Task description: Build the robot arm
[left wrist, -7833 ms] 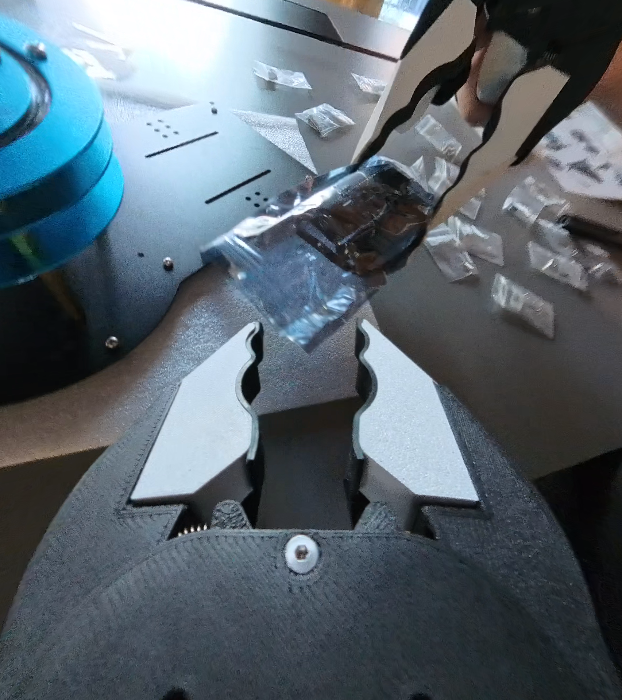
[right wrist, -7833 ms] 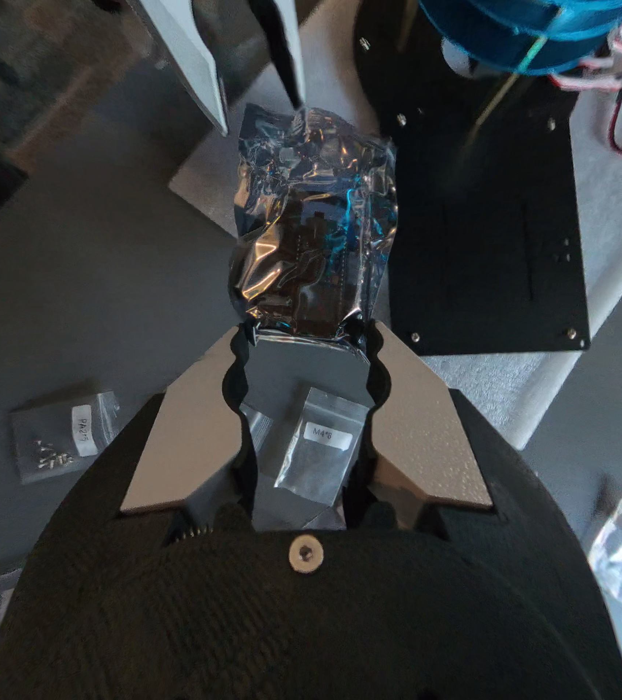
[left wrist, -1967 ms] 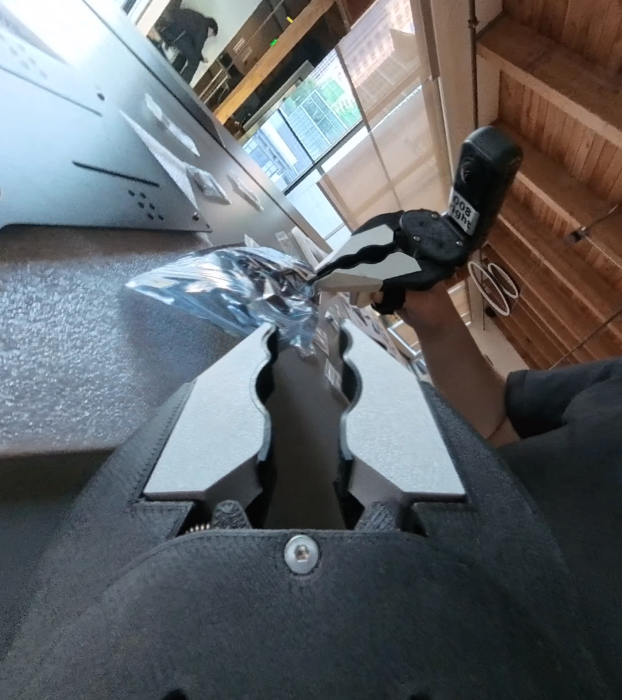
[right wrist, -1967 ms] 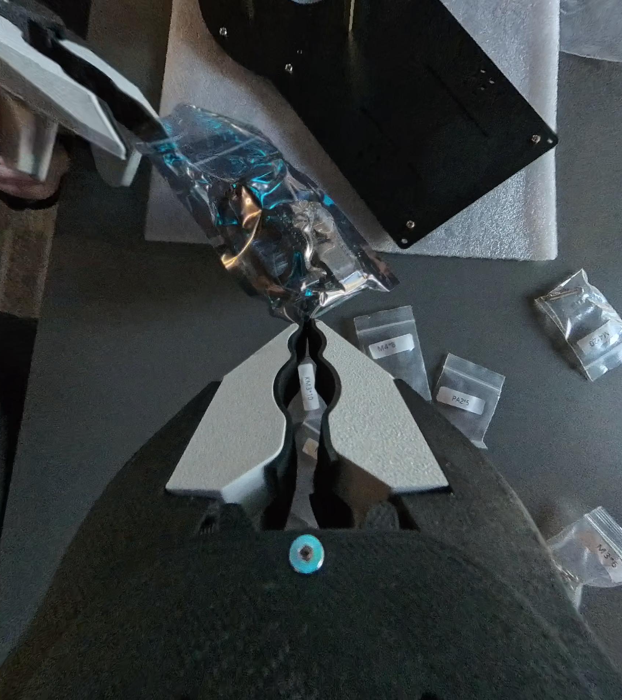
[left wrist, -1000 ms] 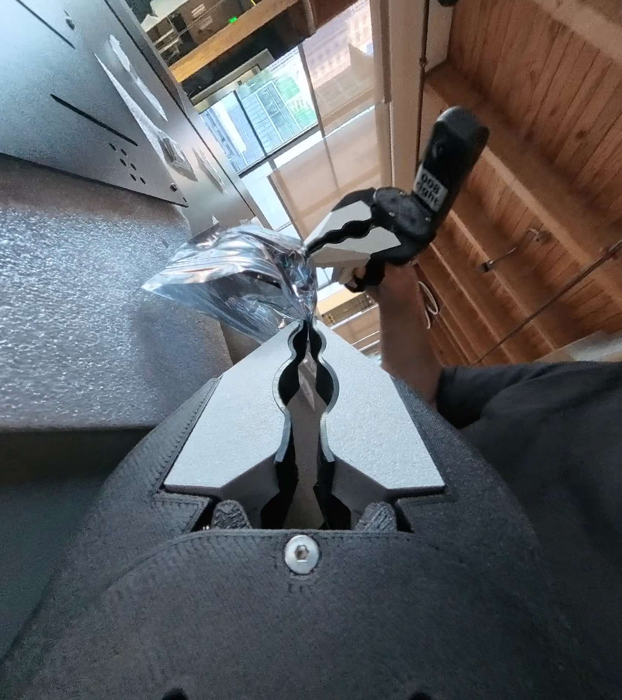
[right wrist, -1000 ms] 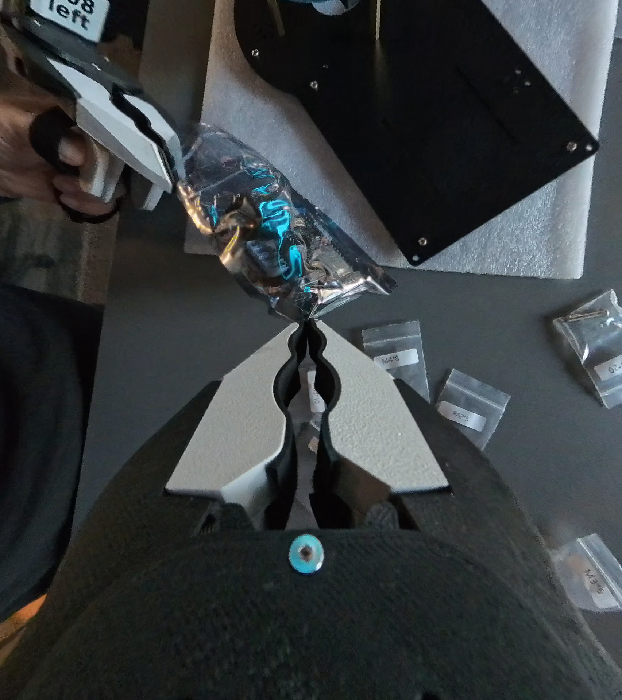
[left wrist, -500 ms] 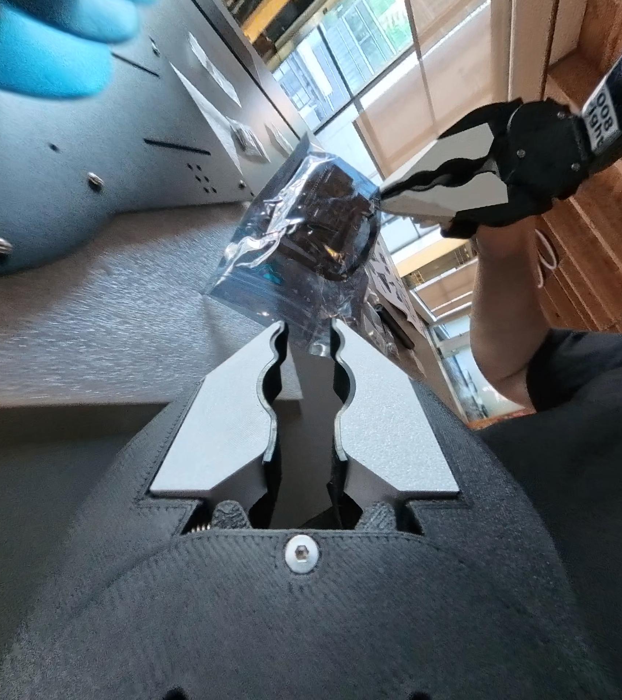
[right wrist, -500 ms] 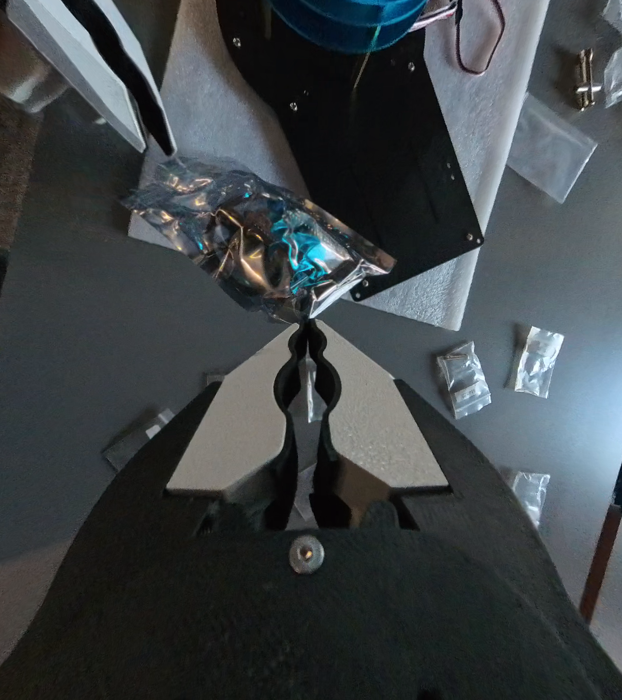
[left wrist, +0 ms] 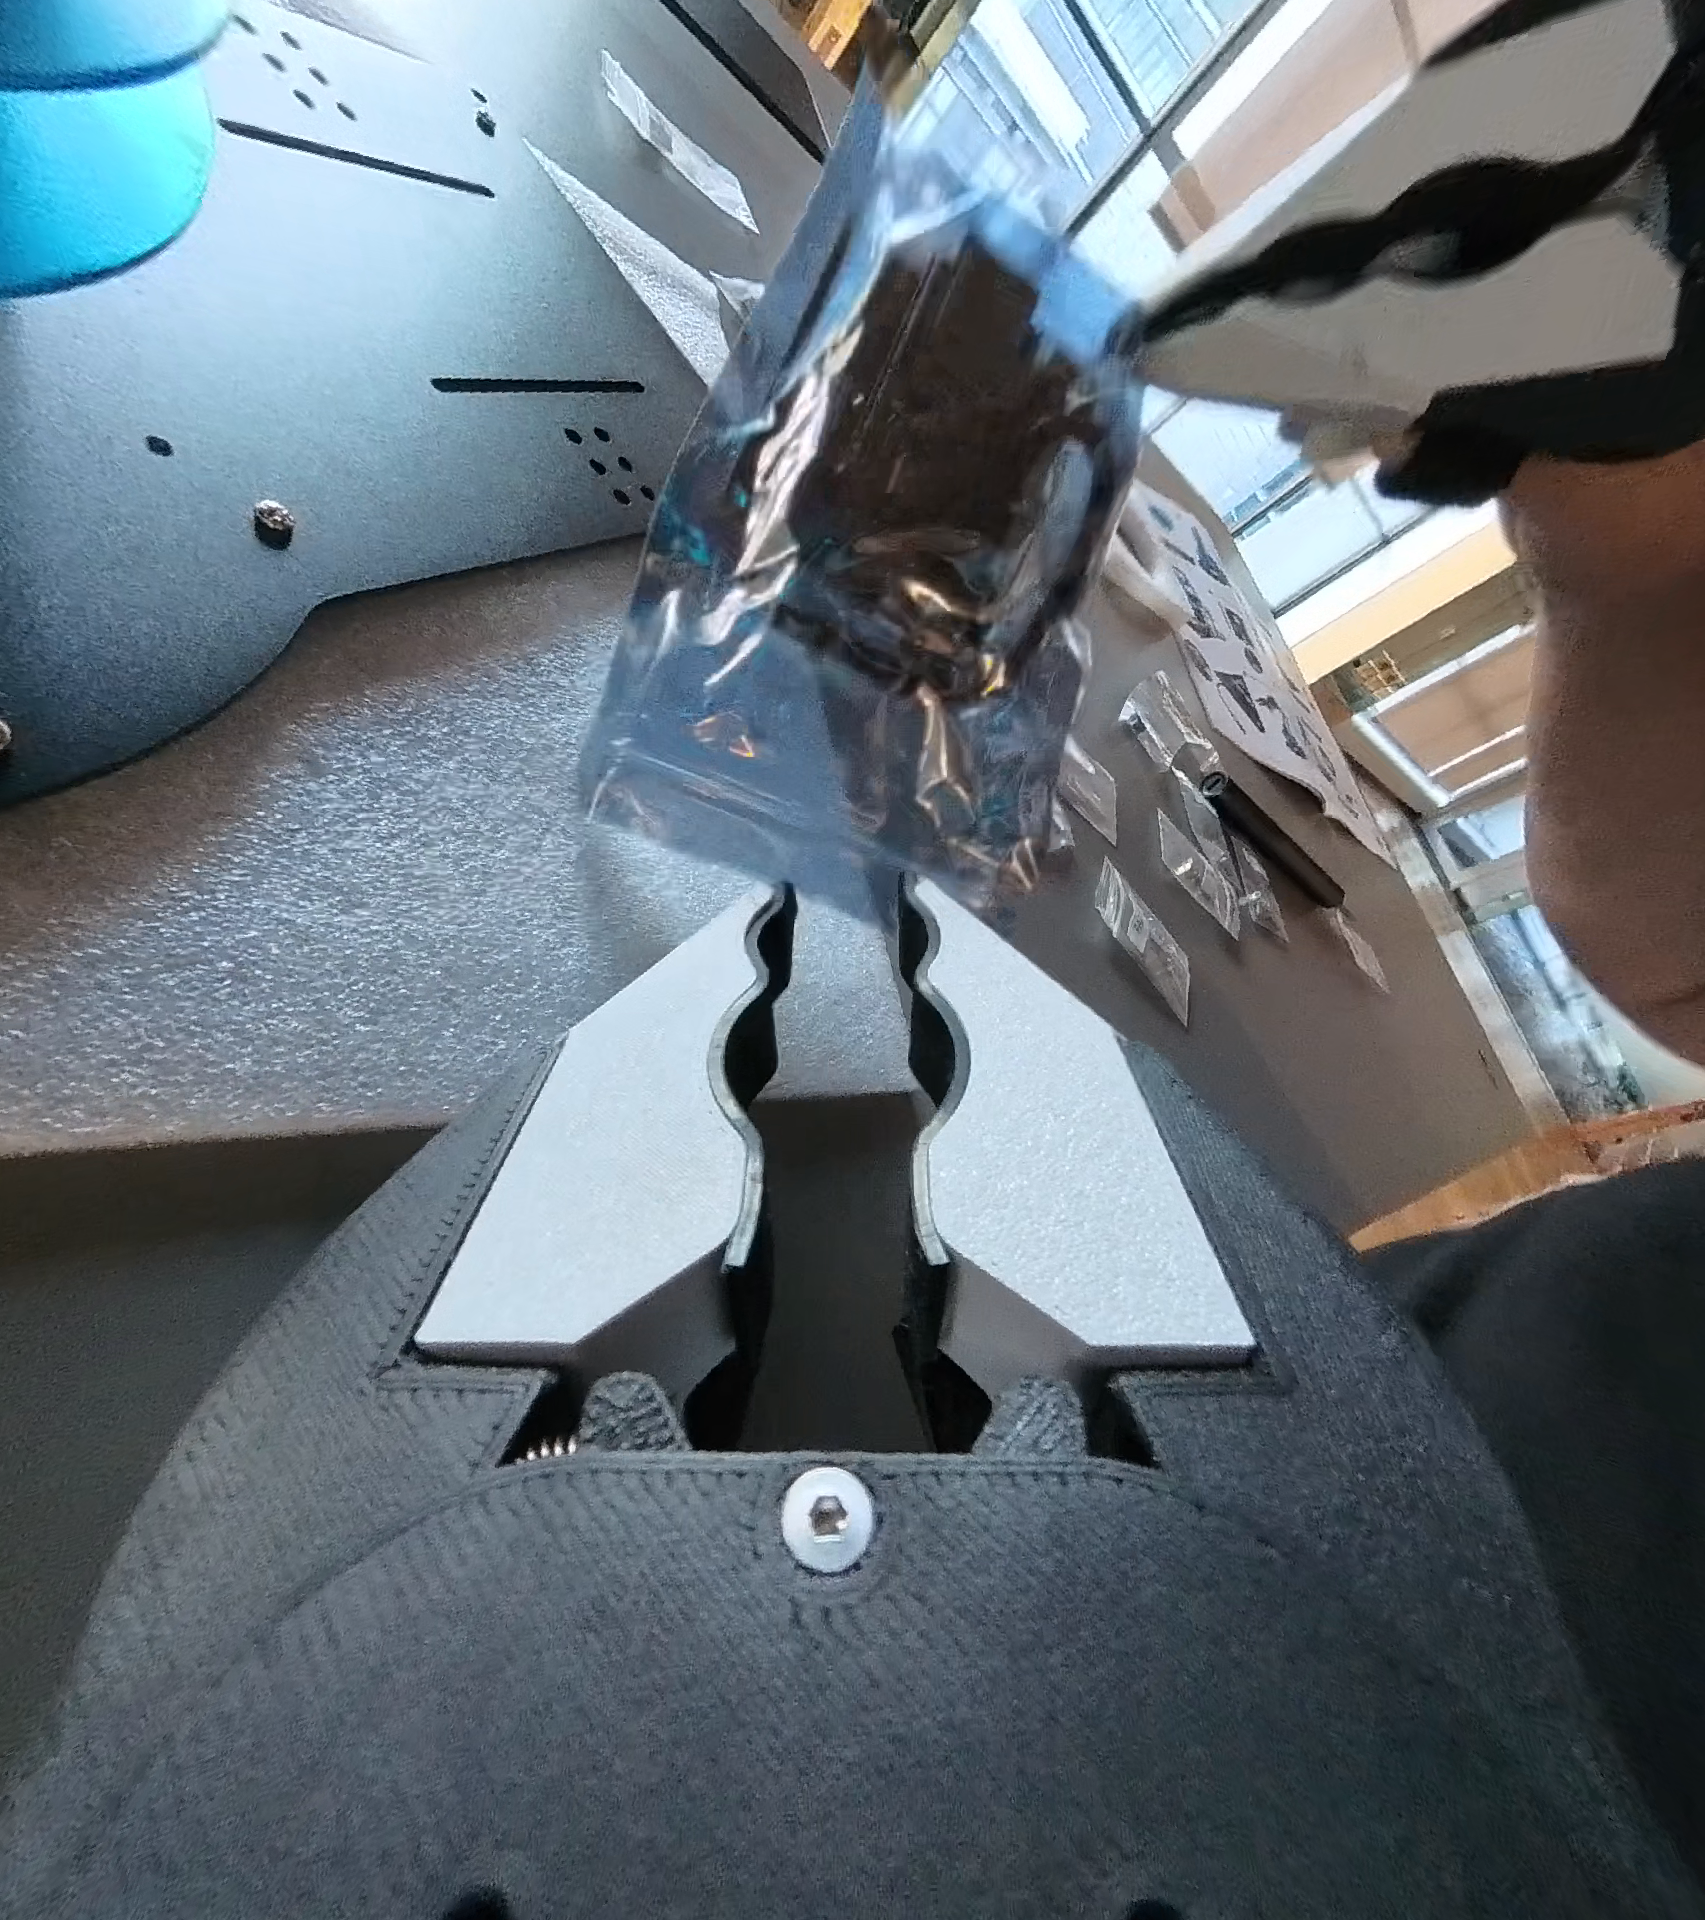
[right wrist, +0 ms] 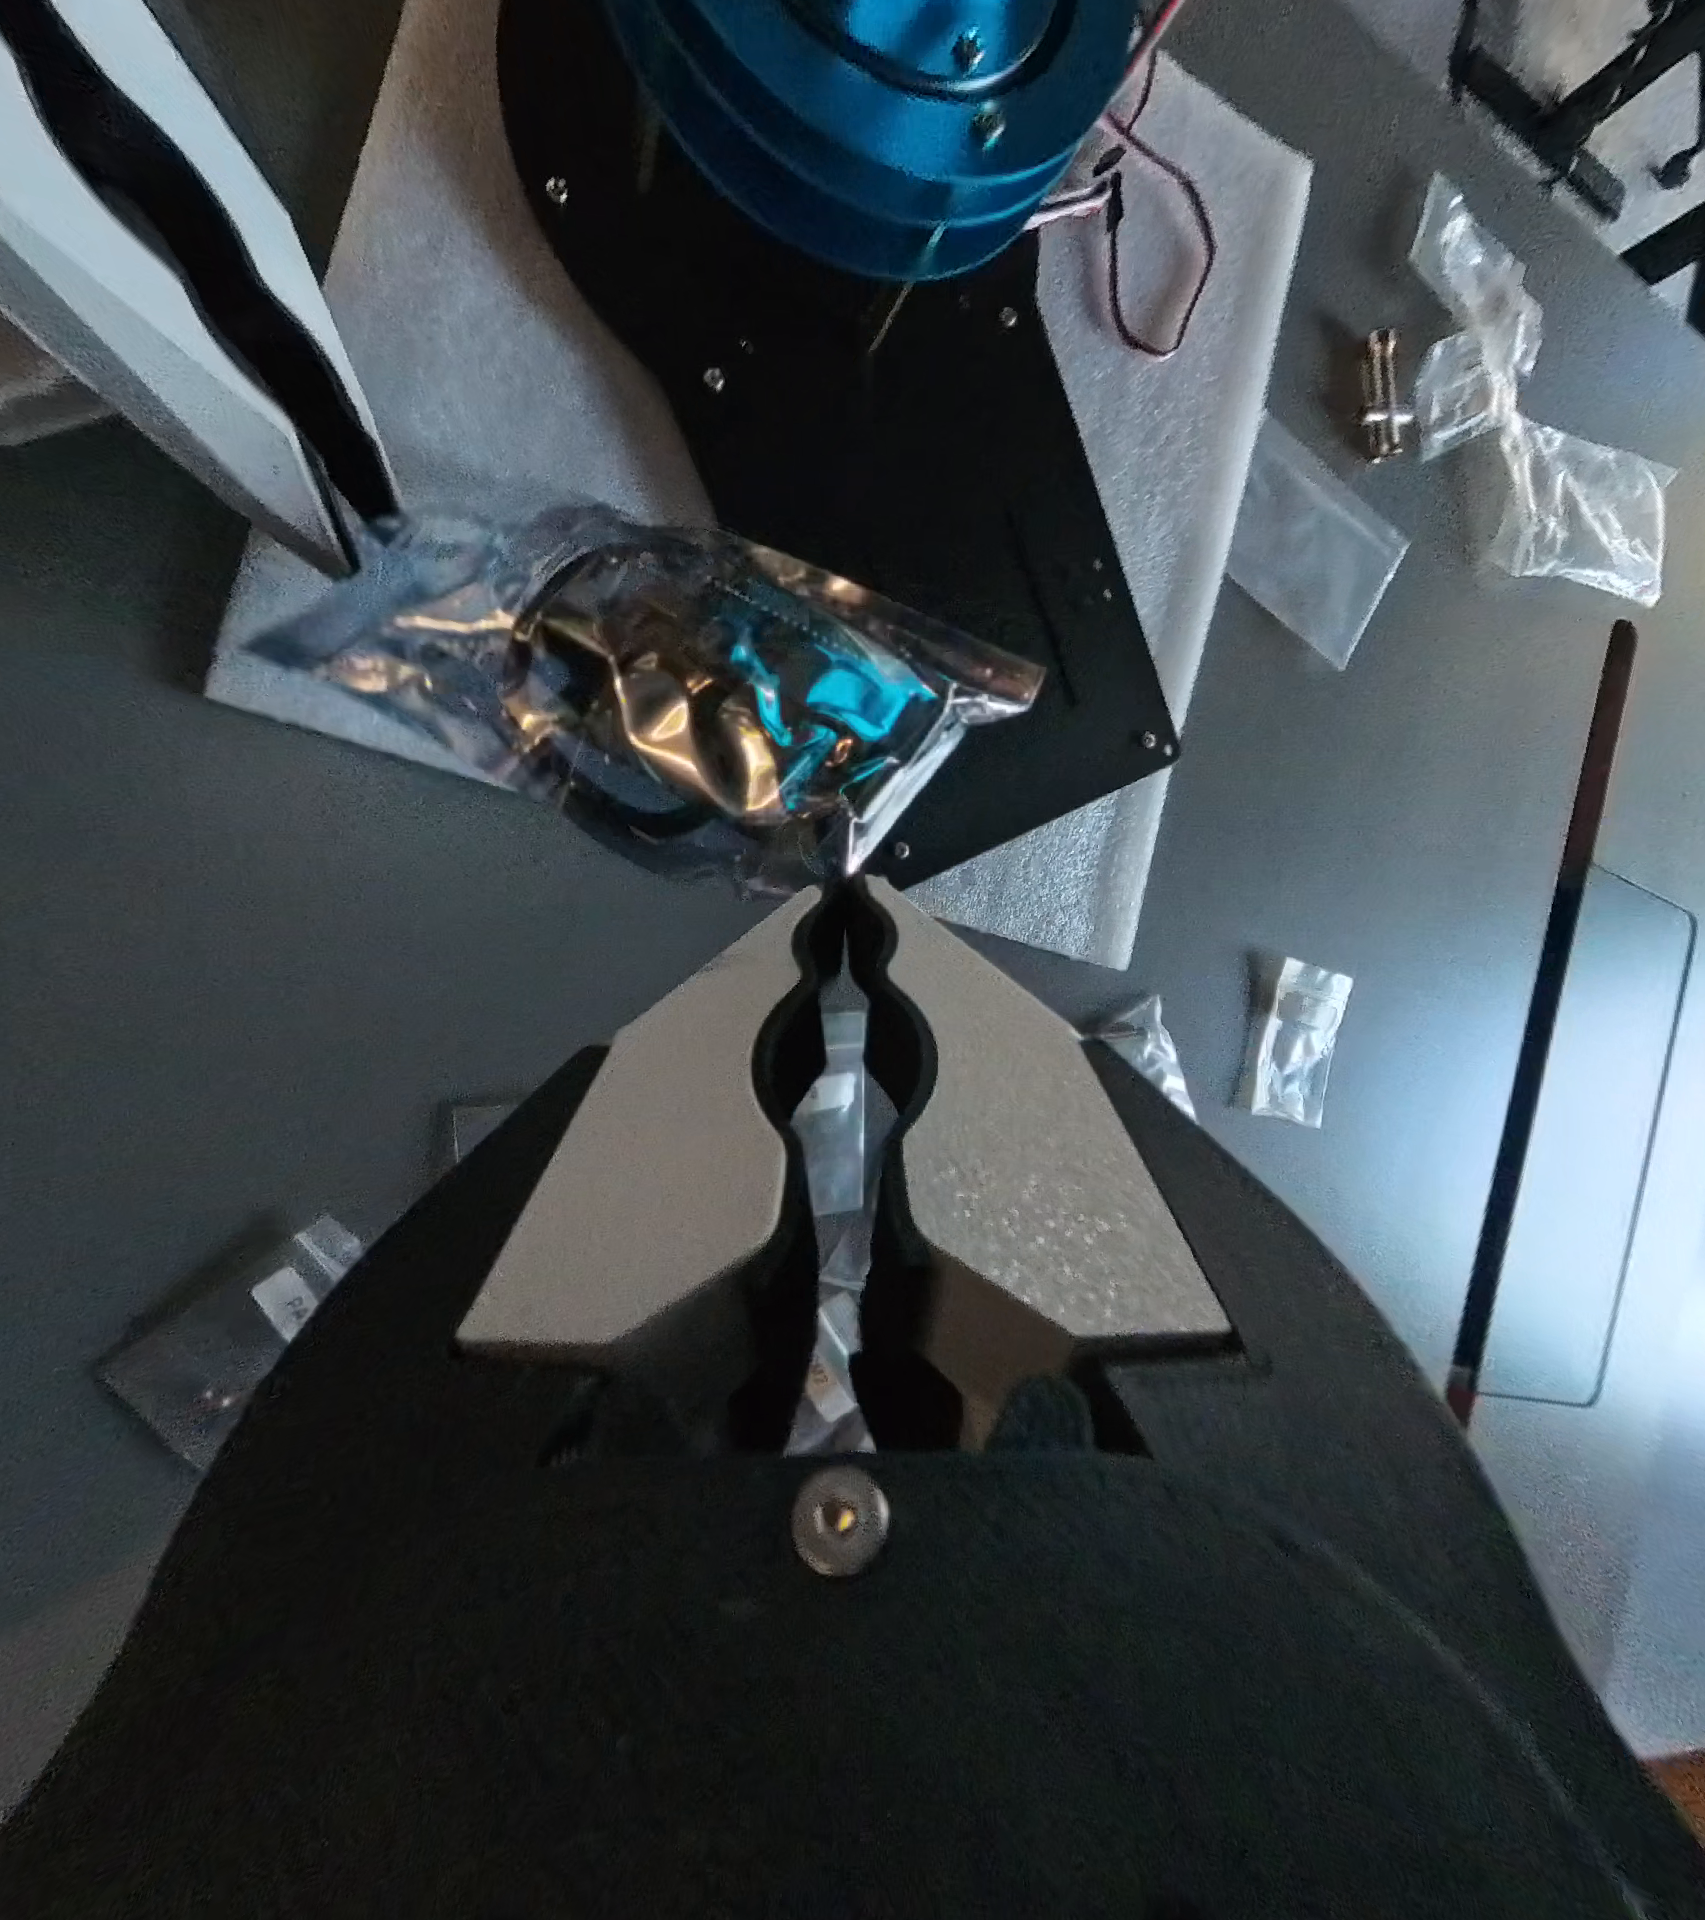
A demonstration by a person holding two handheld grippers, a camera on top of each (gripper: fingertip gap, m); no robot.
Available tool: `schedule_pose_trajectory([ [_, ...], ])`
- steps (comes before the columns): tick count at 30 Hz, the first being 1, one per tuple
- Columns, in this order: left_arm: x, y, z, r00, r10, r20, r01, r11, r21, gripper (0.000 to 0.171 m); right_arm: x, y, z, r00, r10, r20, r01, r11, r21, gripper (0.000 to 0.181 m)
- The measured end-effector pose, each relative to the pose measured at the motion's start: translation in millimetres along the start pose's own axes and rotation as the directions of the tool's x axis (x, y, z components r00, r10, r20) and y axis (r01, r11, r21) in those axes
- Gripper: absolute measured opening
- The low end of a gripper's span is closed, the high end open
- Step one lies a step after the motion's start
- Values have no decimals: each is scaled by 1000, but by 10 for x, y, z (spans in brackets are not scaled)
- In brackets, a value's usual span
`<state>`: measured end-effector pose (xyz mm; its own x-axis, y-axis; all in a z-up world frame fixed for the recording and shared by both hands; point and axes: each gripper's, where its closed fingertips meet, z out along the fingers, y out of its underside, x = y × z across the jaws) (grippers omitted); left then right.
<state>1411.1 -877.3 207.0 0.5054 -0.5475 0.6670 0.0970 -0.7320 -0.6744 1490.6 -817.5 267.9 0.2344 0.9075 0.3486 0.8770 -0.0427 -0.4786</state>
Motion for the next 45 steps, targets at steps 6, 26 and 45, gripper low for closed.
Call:
schedule_pose_trajectory([
  [6, -25, -46, -50, 995, -97, -39, 99, 994, 51, 16, 160, 59, 27, 993, -69, -98, 66, 997, -30, 0],
  [26, -178, -104, -132, 994, -5, 106, -5, 996, 90, 10, 46, -113, 134, 997, 40, 63, -45, 996, 77, 0],
  [45, -281, -159, -257, 983, 13, 182, -39, 989, 142, 11, -6, -244, 70, 998, -56, 18, 53, 989, 141, 0],
])
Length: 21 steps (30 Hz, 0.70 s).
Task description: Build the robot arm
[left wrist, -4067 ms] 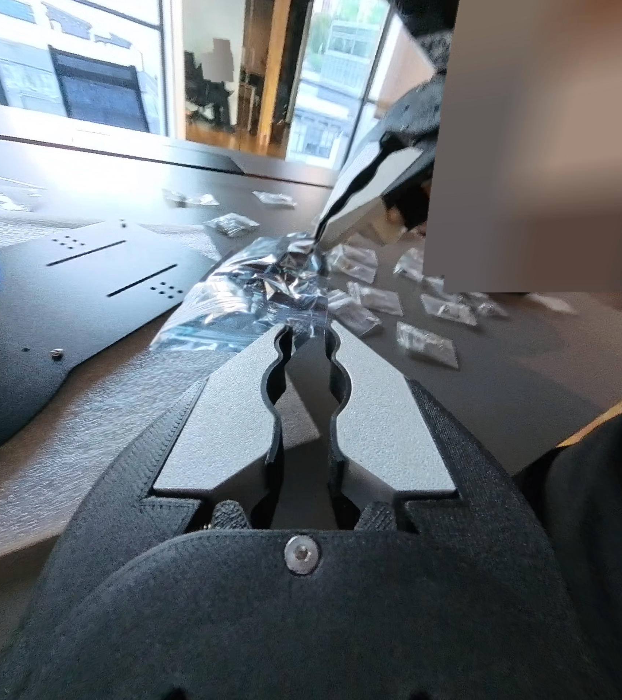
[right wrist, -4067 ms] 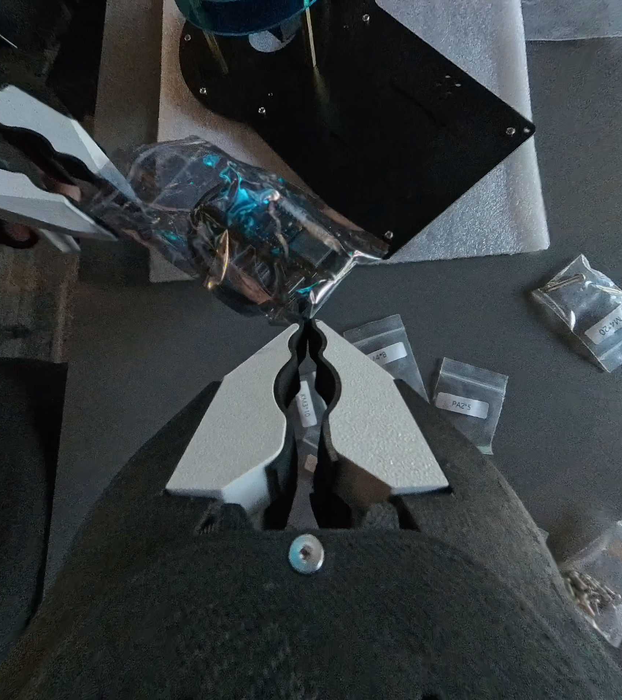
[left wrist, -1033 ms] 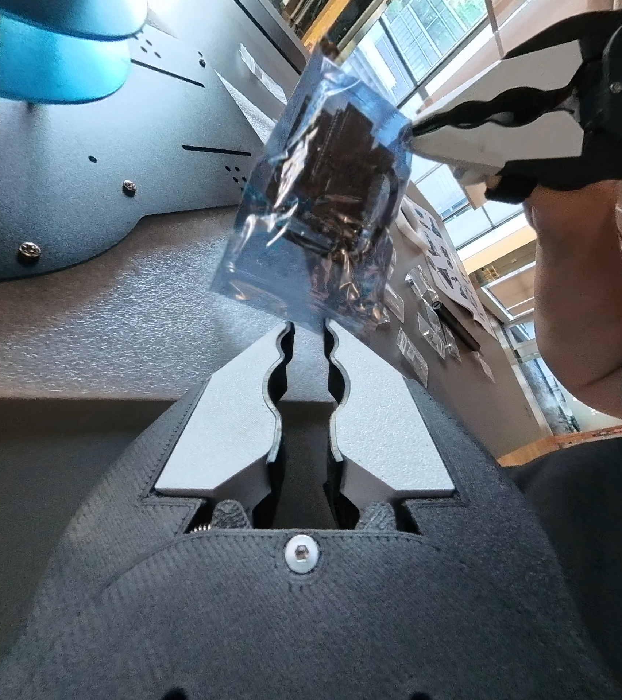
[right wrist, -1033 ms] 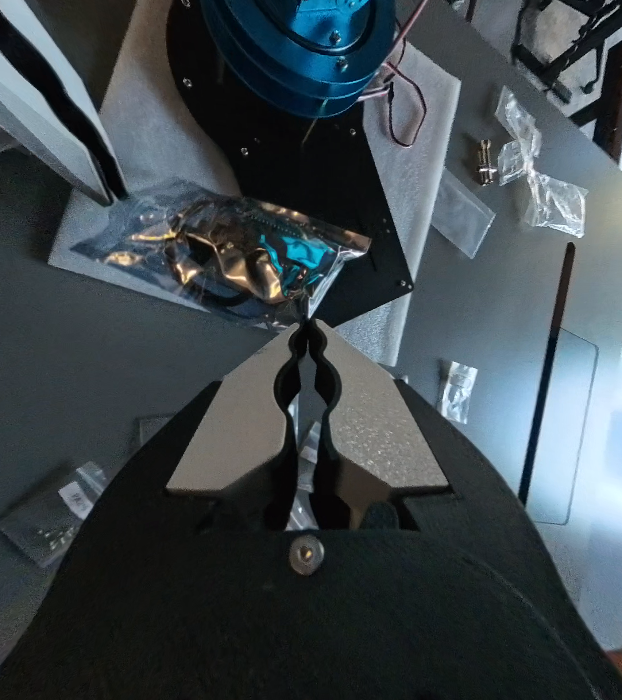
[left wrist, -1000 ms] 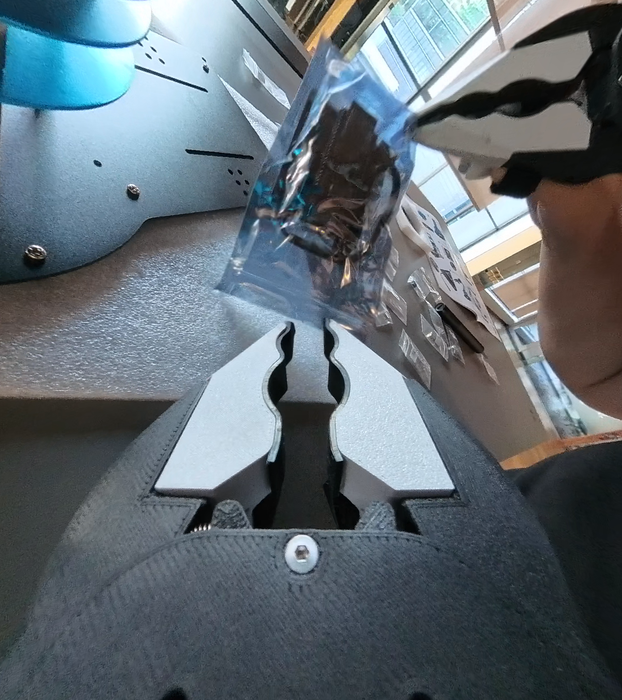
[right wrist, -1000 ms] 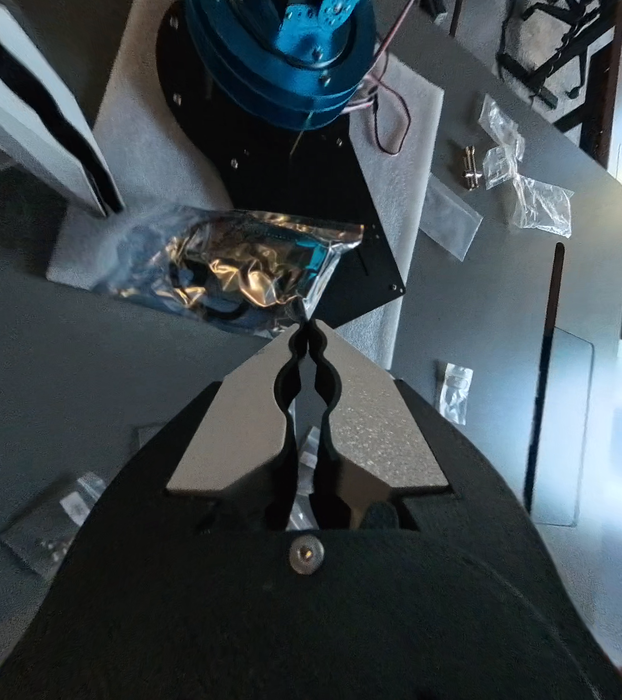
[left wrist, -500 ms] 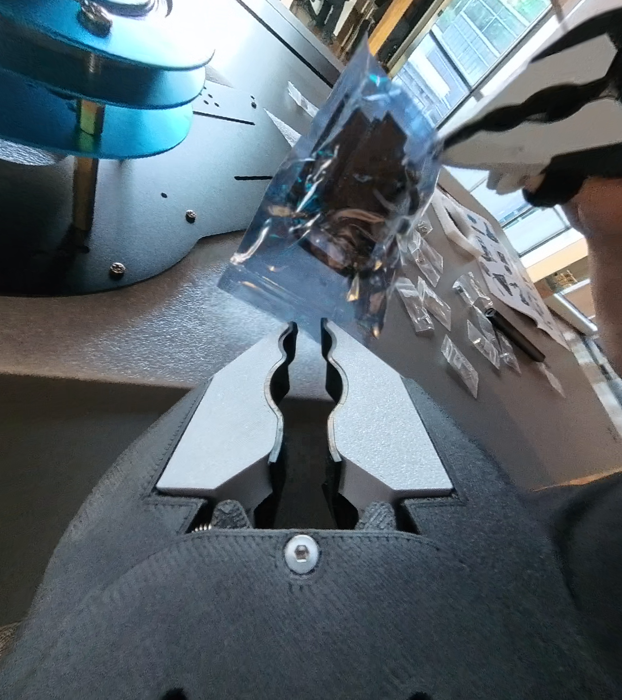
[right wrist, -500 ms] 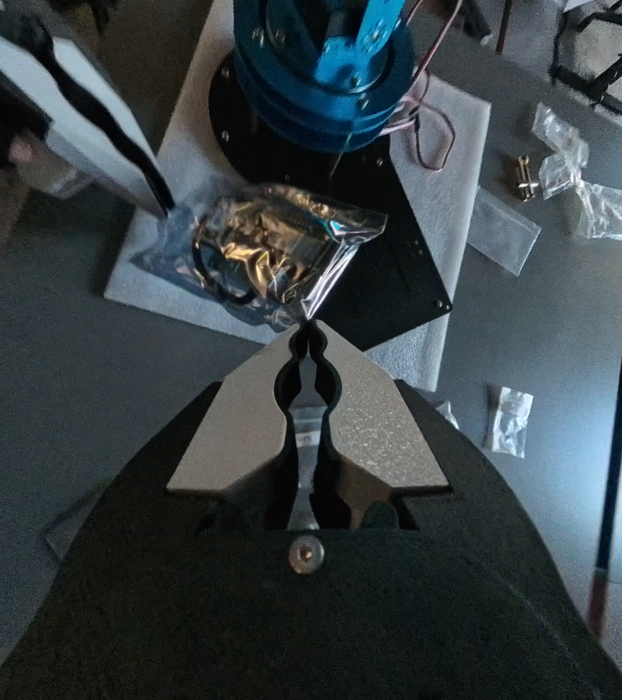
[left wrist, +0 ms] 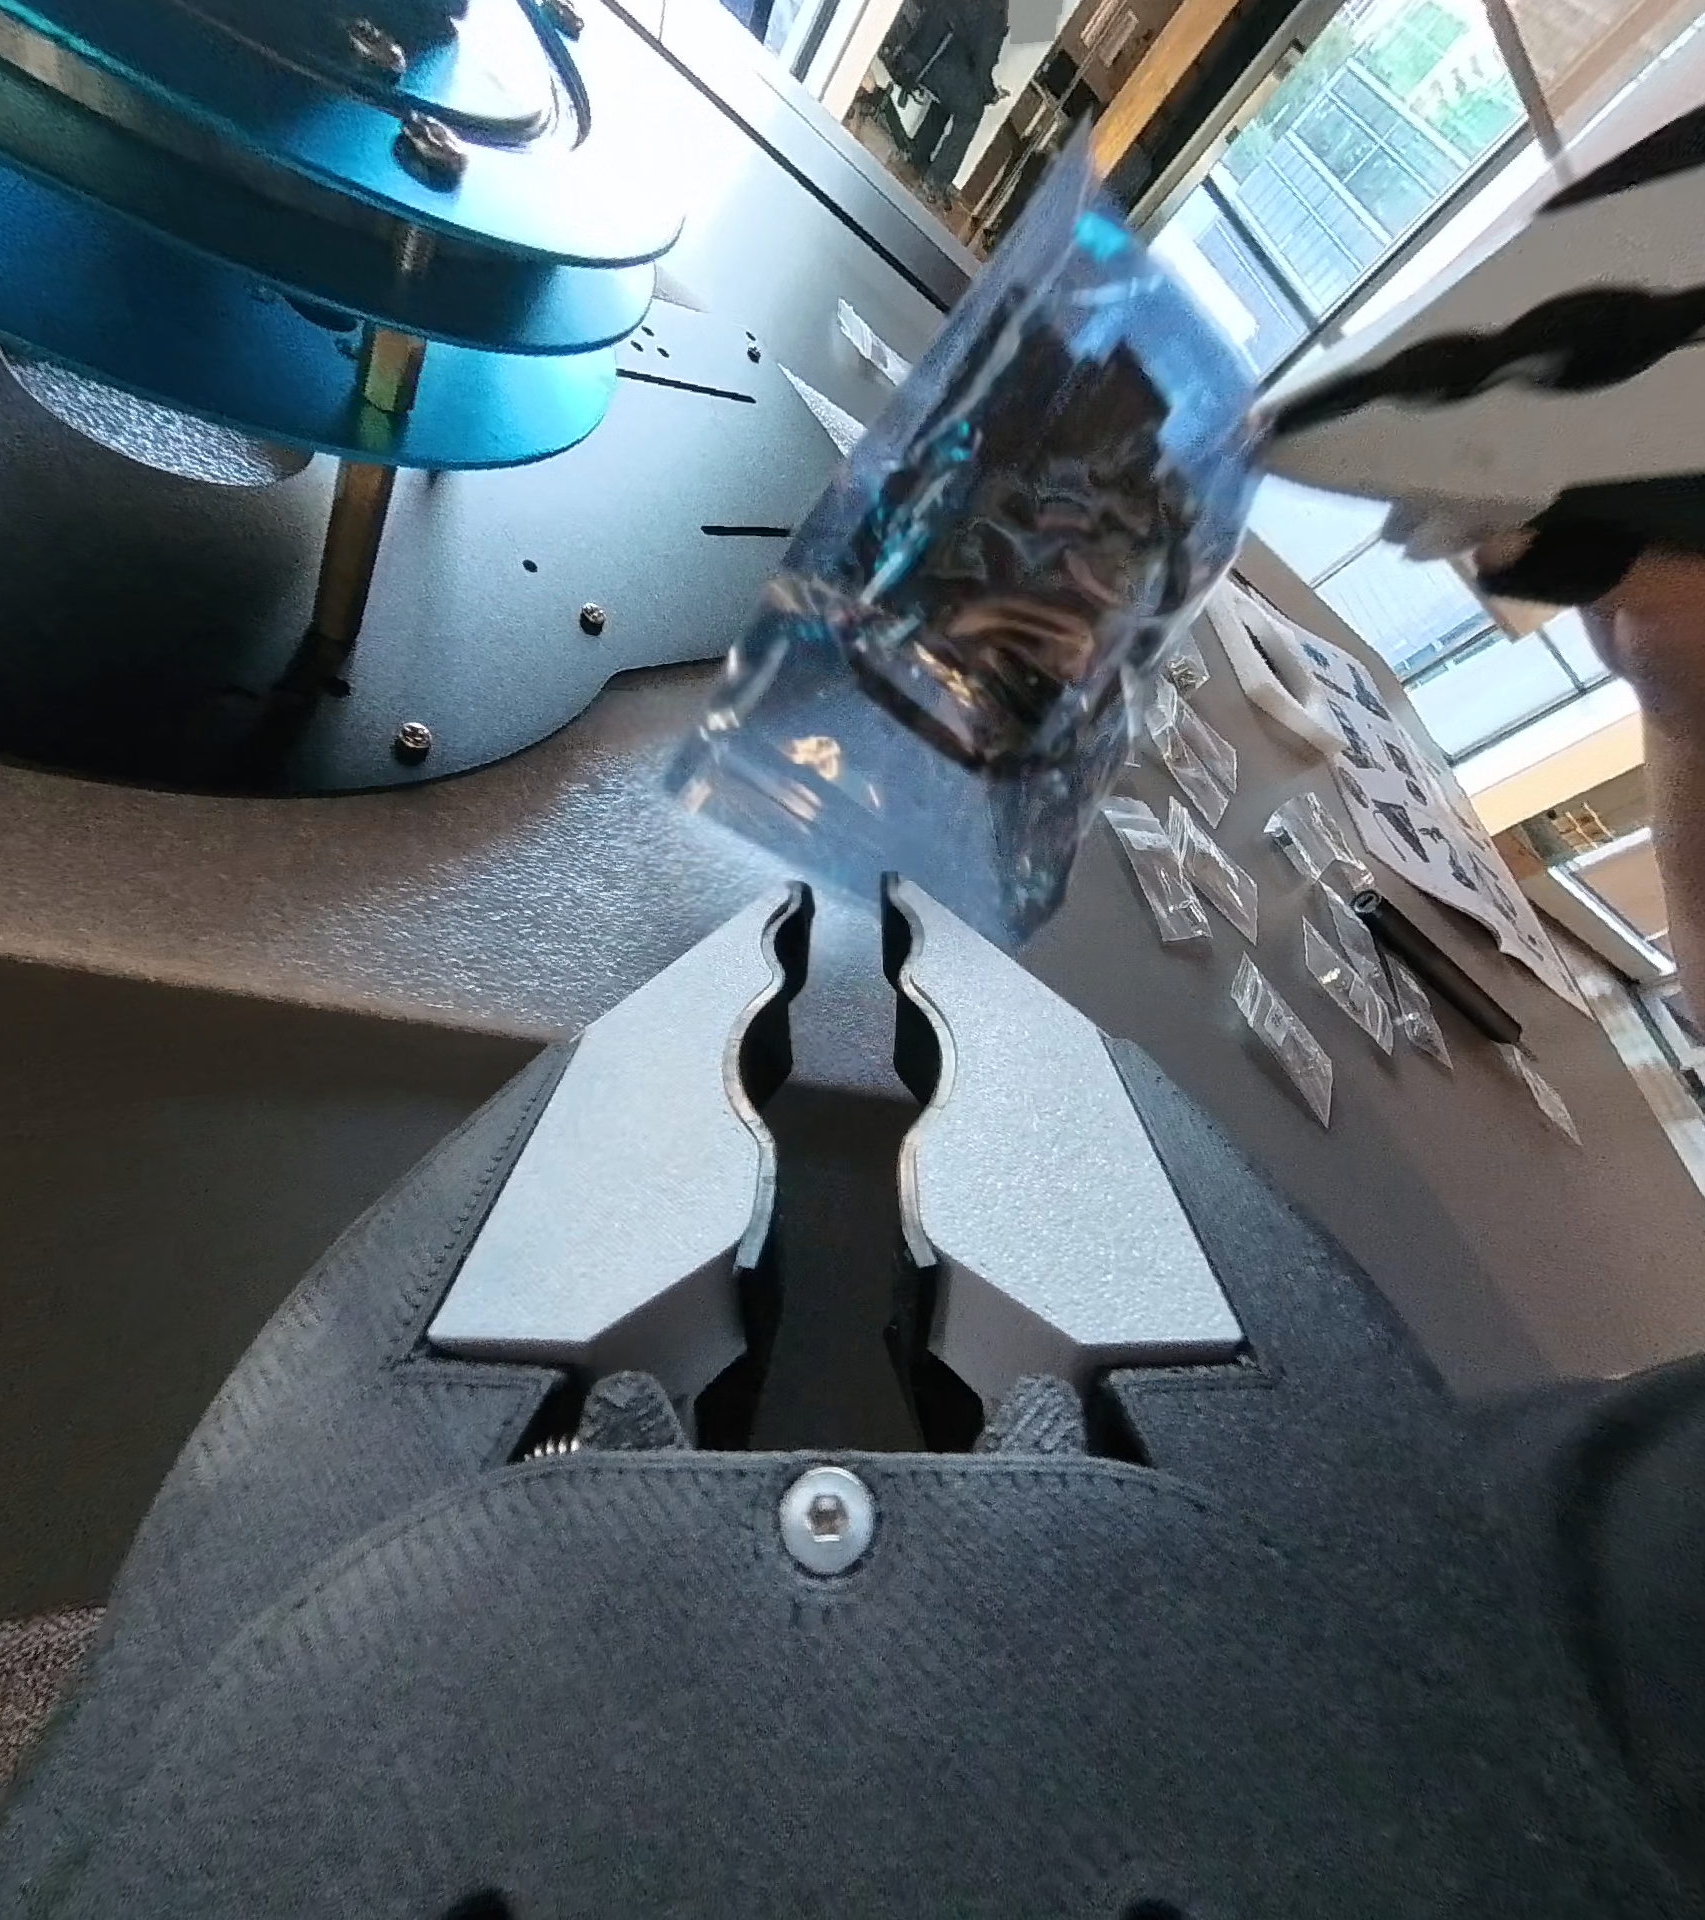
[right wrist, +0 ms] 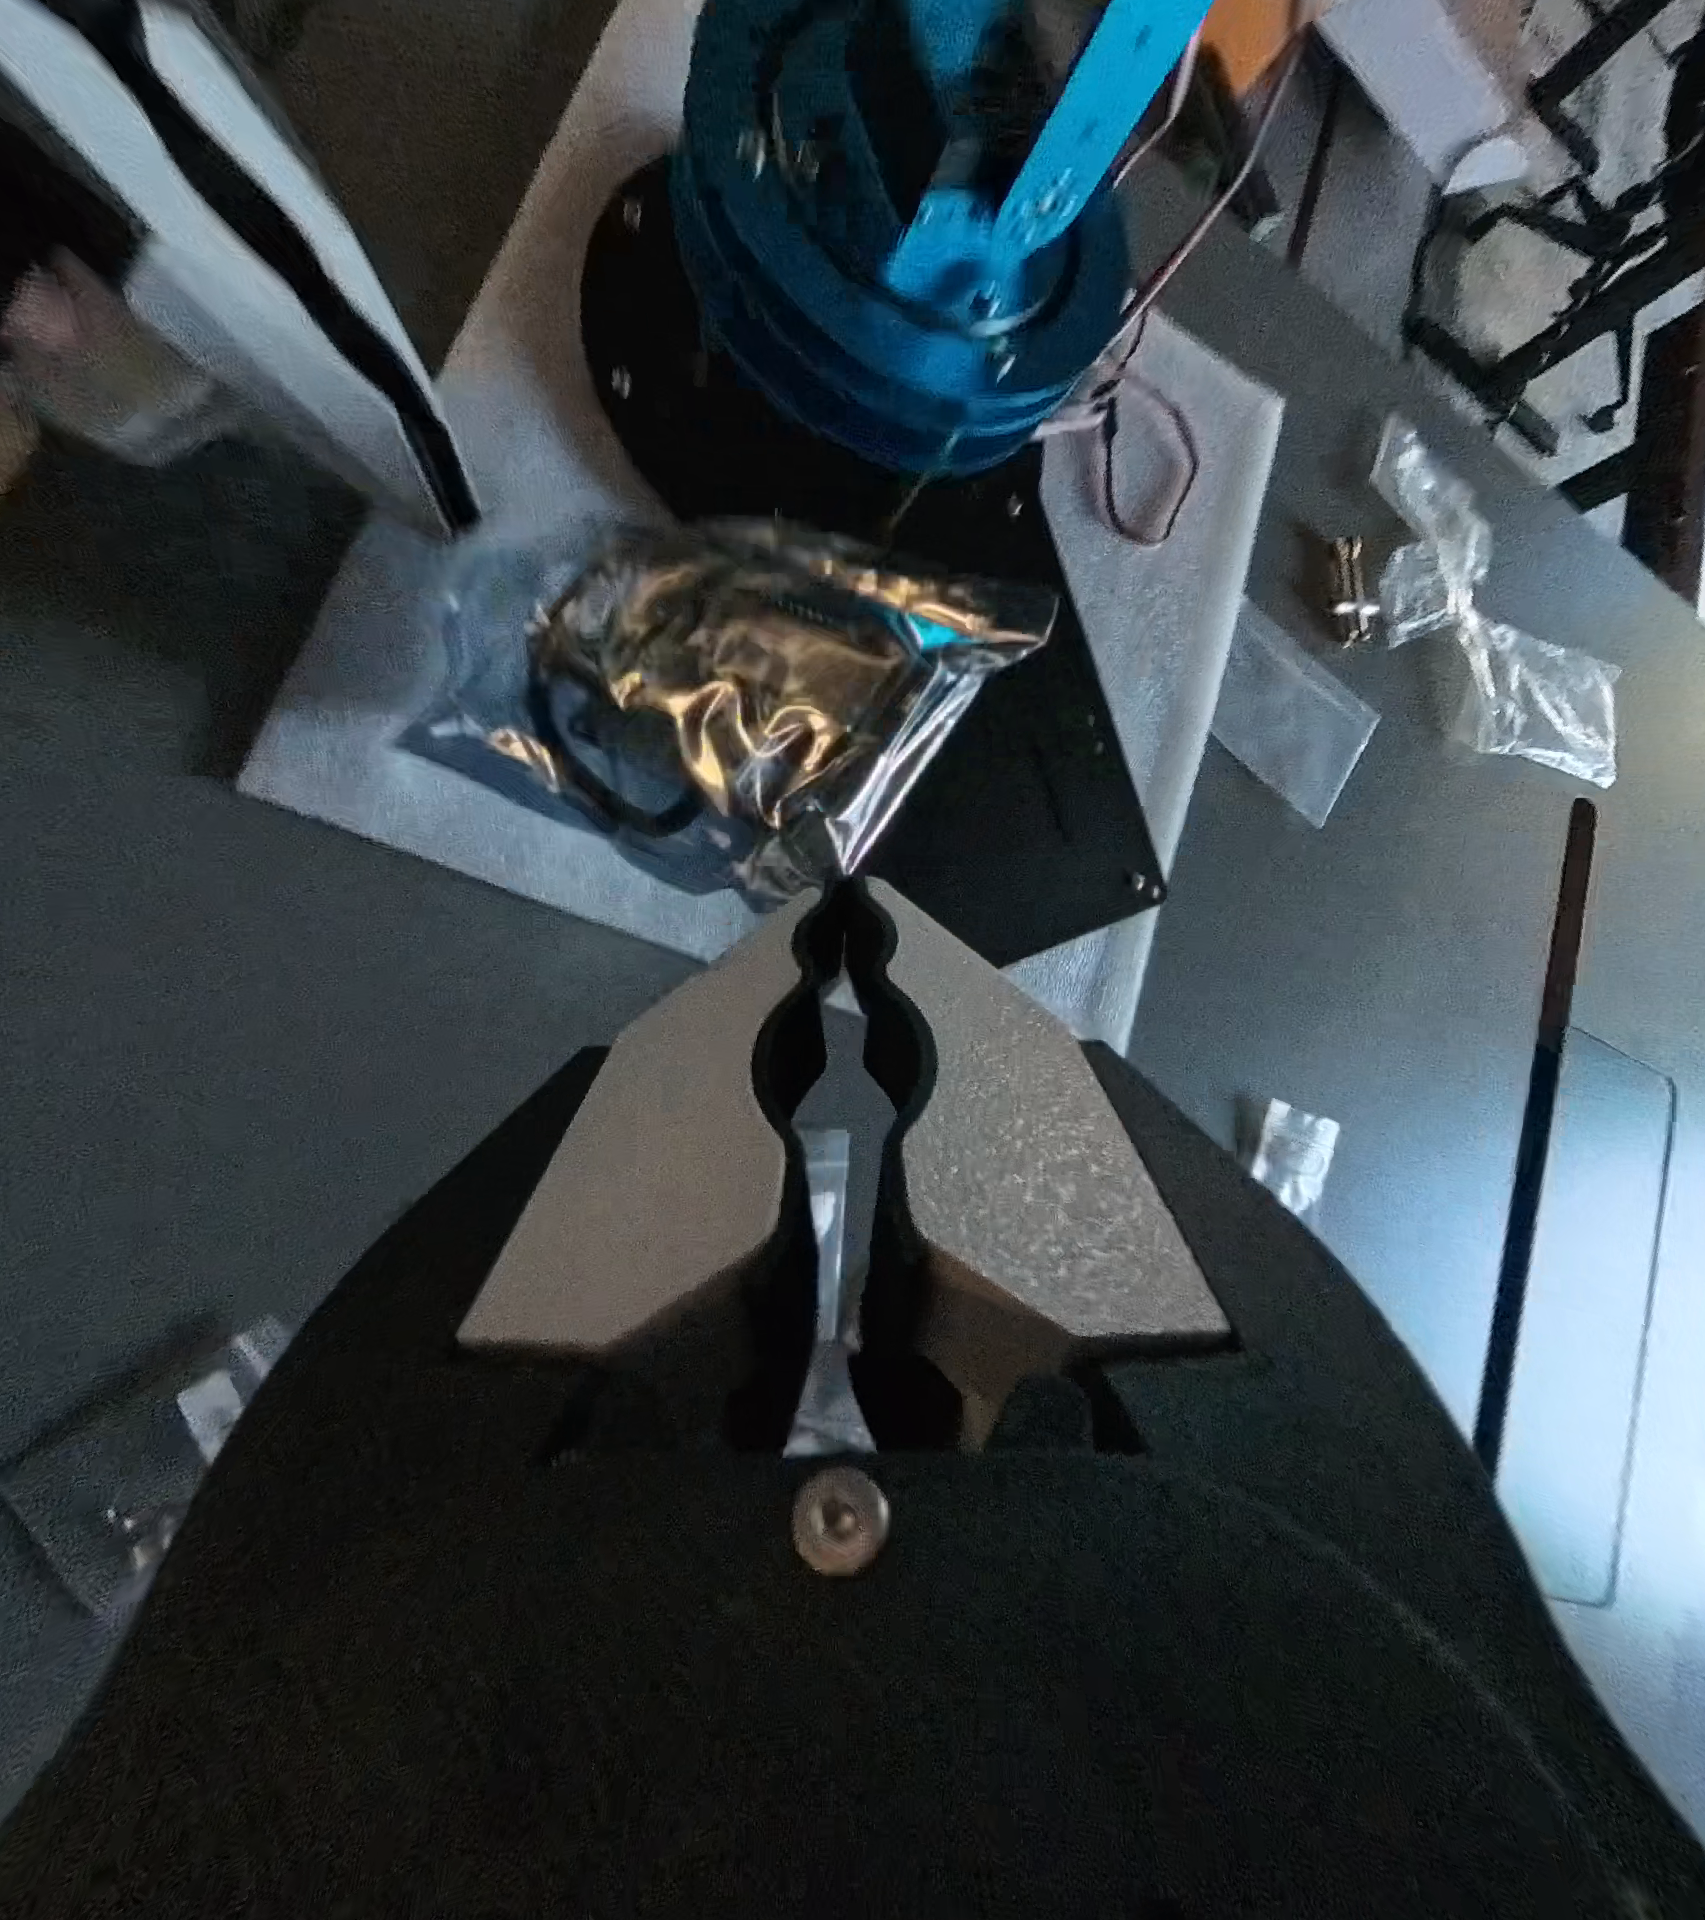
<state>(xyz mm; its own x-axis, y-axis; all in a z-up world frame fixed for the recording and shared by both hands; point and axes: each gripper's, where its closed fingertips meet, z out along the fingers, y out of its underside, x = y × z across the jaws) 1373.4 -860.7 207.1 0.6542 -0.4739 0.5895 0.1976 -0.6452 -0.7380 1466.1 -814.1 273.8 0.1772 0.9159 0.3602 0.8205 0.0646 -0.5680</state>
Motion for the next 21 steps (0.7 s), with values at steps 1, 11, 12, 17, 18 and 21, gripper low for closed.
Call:
schedule_pose_trajectory([
  [1, -1, -1, -2, 1000, -1, 0, 1, 1000, 1, 11, 6, 93, 41, 999, -48, -18, 47, 997, -54, 0],
  [11, 4, 1, 7, 1000, -12, -11, 12, 1000, -1, 11, 46, 29, -32, 992, -122, -40, 119, 990, -70, 0],
  [12, 5, 2, 8, 1000, -13, -13, 13, 1000, -2, 11, 72, -40, -70, 997, -69, -31, 68, 997, -25, 0],
  [17, 20, 3, 18, 1000, 1, -17, -1, 1000, -3, 11, 7, -98, -67, 999, -41, 19, 41, 999, -3, 0],
  [18, 27, 4, 21, 1000, 9, -18, -9, 1000, -1, 12, -20, -47, -35, 998, -53, 30, 54, 998, -33, 0],
  [21, 39, 12, 24, 999, 33, -12, -33, 999, -2, 13, 50, -70, -56, 997, -71, -16, 71, 997, -40, 0],
])
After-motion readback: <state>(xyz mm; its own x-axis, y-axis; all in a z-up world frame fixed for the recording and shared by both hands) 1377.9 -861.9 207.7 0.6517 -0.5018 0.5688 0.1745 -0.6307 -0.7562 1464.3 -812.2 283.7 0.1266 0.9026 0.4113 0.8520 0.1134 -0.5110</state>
